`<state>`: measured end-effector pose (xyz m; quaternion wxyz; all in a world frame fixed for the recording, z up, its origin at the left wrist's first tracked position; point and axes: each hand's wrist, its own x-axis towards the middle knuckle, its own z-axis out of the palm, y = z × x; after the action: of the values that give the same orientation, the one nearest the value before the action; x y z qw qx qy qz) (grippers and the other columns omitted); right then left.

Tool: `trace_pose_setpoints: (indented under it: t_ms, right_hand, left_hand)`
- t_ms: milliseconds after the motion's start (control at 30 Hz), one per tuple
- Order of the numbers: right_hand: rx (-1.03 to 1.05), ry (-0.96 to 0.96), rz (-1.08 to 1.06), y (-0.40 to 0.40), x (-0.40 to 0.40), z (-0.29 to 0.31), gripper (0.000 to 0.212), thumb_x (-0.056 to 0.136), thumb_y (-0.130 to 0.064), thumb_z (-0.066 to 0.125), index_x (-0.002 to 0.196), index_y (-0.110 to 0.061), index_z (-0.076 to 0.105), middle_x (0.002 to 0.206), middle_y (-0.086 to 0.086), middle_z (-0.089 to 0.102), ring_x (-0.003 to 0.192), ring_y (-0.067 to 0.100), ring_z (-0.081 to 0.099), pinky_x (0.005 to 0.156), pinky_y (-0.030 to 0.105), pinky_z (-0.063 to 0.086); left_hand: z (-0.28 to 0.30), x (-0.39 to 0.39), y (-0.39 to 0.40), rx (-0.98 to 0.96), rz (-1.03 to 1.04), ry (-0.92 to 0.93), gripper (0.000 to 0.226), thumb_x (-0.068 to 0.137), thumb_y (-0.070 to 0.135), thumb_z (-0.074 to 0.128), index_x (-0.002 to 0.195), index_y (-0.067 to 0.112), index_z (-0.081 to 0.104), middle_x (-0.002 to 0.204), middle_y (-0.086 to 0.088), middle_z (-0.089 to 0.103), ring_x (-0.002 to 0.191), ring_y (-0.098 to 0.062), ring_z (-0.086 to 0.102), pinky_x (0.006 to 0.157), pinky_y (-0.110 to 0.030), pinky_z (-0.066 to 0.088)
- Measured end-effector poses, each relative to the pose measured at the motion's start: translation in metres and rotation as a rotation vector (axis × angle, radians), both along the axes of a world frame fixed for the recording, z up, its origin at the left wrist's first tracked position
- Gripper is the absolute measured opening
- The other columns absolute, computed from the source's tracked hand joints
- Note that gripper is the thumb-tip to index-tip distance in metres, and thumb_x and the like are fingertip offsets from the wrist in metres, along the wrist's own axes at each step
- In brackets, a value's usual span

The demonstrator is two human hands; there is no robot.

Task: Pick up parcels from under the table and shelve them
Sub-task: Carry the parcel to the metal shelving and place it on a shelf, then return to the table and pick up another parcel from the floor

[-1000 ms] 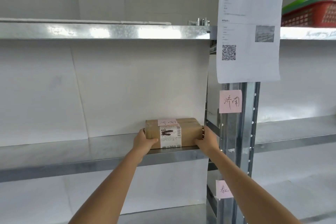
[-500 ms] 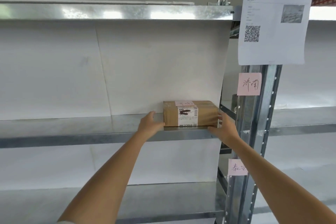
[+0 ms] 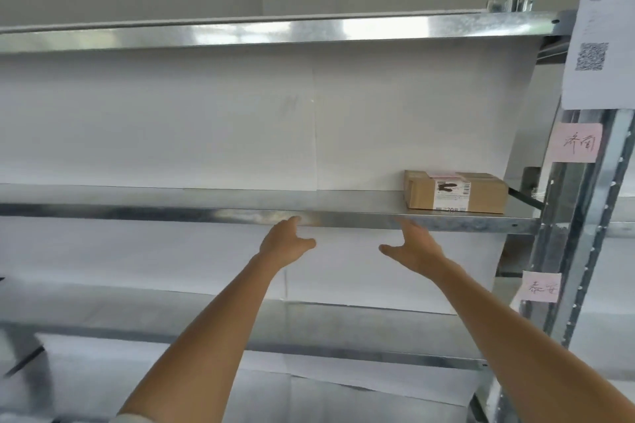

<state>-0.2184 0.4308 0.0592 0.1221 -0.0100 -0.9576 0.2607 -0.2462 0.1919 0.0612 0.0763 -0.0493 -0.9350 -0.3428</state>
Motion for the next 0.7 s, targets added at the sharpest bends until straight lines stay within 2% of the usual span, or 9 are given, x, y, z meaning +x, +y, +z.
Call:
trace_pose_setpoints:
  t_ms: [133, 367, 500, 600, 700]
  right_hand:
    - [0.035, -0.036, 0.131, -0.097, 0.007, -0.008, 0.076, 0.084, -0.041, 0.061, 0.147, -0.018, 0.025, 0.152, 0.004, 0.033, 0.138, 0.023, 0.034, 0.108, 0.039, 0.034]
    - [0.075, -0.061, 0.437, -0.284, 0.013, -0.021, 0.076, 0.084, -0.042, 0.061, 0.147, -0.021, 0.024, 0.152, 0.004, 0.033, 0.138, 0.023, 0.036, 0.109, 0.039, 0.033]
    - [0.090, -0.067, 0.625, -0.400, 0.018, -0.028, 0.075, 0.085, -0.043, 0.060, 0.147, -0.021, 0.024, 0.153, 0.004, 0.032, 0.138, 0.025, 0.036, 0.109, 0.040, 0.034]
    - [0.089, -0.078, 0.779, -0.488, 0.024, -0.037, 0.074, 0.086, -0.042, 0.060, 0.147, -0.021, 0.025, 0.153, 0.004, 0.033, 0.138, 0.026, 0.037, 0.109, 0.038, 0.035]
    - [0.093, -0.114, 0.909, -0.575, 0.029, -0.052, 0.075, 0.084, -0.040, 0.062, 0.147, -0.020, 0.026, 0.151, 0.005, 0.035, 0.136, 0.025, 0.038, 0.108, 0.038, 0.036]
  left_hand:
    - [-0.014, 0.035, -0.091, -0.004, 0.090, -0.028, 0.072, 0.085, 0.030, 0.062, 0.149, 0.017, 0.030, 0.149, -0.008, 0.041, 0.133, -0.024, 0.043, 0.097, -0.031, 0.039]
    - [-0.031, 0.107, -0.267, -0.033, 0.355, -0.051, 0.071, 0.086, 0.031, 0.061, 0.148, 0.018, 0.029, 0.152, -0.007, 0.037, 0.137, -0.026, 0.039, 0.108, -0.038, 0.039]
    - [-0.038, 0.152, -0.366, -0.004, 0.541, -0.078, 0.075, 0.084, 0.029, 0.061, 0.149, 0.018, 0.026, 0.148, -0.009, 0.041, 0.124, -0.028, 0.051, 0.096, -0.036, 0.049]
    - [-0.048, 0.182, -0.438, -0.022, 0.678, -0.094, 0.075, 0.084, 0.030, 0.062, 0.149, 0.017, 0.028, 0.143, -0.011, 0.047, 0.126, -0.029, 0.050, 0.102, -0.039, 0.045]
    - [-0.059, 0.209, -0.506, -0.022, 0.807, -0.122, 0.073, 0.084, 0.031, 0.063, 0.148, 0.020, 0.030, 0.145, -0.010, 0.045, 0.129, -0.028, 0.047, 0.102, -0.038, 0.045]
